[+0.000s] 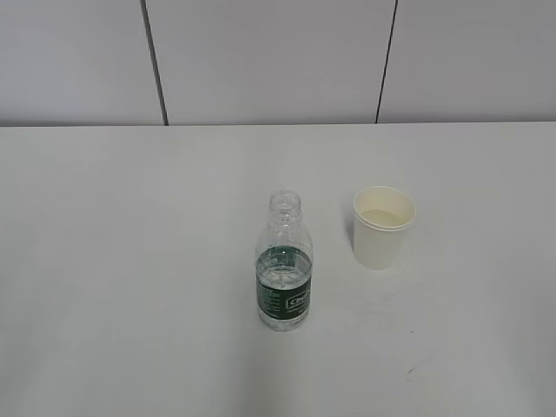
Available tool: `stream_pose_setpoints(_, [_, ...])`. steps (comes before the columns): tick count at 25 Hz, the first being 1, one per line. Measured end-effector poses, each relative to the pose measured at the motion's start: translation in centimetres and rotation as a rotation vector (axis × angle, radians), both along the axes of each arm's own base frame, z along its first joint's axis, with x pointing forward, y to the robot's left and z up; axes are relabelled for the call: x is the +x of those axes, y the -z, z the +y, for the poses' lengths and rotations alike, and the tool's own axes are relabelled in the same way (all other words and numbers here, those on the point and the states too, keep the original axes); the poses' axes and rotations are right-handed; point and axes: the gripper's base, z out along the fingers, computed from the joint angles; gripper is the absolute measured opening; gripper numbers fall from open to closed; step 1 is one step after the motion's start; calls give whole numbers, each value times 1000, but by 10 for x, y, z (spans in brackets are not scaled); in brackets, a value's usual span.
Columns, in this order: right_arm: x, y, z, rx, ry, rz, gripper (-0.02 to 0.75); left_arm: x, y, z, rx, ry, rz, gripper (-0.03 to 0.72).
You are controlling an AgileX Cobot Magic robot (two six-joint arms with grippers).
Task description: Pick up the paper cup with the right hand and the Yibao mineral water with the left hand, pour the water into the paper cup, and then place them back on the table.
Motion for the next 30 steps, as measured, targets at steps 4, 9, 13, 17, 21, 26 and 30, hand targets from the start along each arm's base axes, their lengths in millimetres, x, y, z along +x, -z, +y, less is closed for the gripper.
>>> stream_pose_setpoints(4, [0, 0, 0, 0, 0, 0, 593, 0, 0, 0, 0, 0, 0, 448])
stream_pose_setpoints(9, [0, 0, 0, 0, 0, 0, 593, 0, 0, -1, -5, 4, 1, 448])
stream_pose_setpoints(13, [0, 0, 0, 0, 0, 0, 592, 0, 0, -1, -7, 5, 1, 448])
stream_pose_setpoints(17, [0, 0, 0, 0, 0, 0, 592, 0, 0, -1, -7, -13, 1, 448])
stream_pose_setpoints(21, [0, 0, 0, 0, 0, 0, 592, 0, 0, -2, -10, -44, 1, 448])
stream_pose_setpoints(26, [0, 0, 0, 0, 0, 0, 592, 0, 0, -2, -11, -81, 1, 448])
stream_pose_setpoints(30, [0, 0, 0, 0, 0, 0, 592, 0, 0, -2, -12, -89, 1, 448])
